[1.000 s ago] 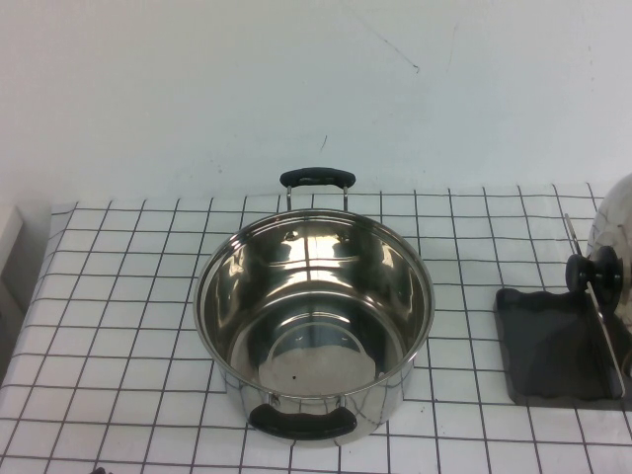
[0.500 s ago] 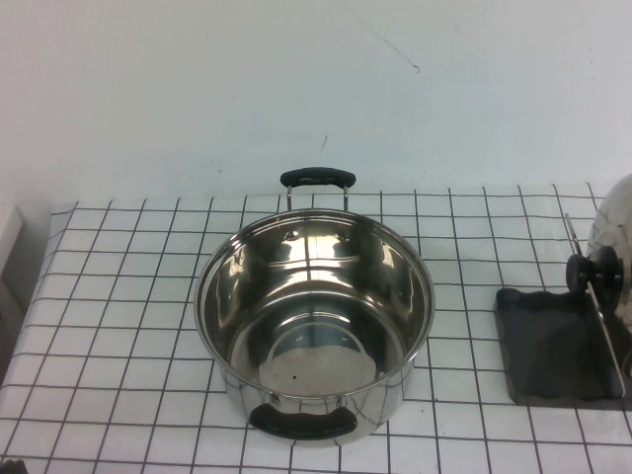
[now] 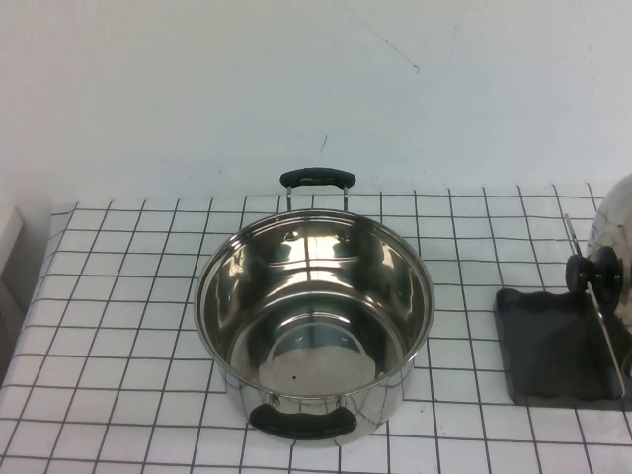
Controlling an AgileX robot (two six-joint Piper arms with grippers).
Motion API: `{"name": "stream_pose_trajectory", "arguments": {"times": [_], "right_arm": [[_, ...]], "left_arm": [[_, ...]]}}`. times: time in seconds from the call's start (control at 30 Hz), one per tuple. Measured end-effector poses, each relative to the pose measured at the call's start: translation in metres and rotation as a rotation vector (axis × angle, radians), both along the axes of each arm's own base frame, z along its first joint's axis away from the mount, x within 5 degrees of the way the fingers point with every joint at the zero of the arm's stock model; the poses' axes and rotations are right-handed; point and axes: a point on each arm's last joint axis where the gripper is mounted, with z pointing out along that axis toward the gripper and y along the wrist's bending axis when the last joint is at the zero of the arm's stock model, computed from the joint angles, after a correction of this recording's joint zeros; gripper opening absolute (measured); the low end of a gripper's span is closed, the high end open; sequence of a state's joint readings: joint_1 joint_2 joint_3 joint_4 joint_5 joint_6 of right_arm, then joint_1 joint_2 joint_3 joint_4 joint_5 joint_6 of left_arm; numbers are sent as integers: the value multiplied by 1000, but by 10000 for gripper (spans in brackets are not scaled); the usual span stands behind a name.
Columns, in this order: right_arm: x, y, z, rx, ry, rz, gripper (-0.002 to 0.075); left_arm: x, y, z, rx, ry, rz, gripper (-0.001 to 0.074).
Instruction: Put pot lid on rack
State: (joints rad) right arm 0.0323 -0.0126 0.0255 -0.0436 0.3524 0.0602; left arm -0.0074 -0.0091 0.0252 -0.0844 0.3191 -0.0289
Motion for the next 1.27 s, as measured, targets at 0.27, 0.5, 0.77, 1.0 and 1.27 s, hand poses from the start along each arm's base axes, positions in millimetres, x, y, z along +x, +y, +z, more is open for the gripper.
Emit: {"name": "stream_pose_trajectory", "arguments": {"times": [0.27,0.5,0.77,1.0,1.27], "right_arm": [[0,0,0,0,0,0,-3],[0,0,0,0,2,0,-3],[0,0,0,0,2,0,-3],[0,0,0,0,2,0,-3],[0,0,0,0,2,0,-3]], "left_arm": [[0,-2,-1,-10,7,-28,-2],[-1,-6,0,-21,8,-96,-2],[-1,-6,0,-31,11,-95,-2],[-1,-6,0,-32,14,-96,-2],[-1,-6,0,-36,14,-95,-2]]}}
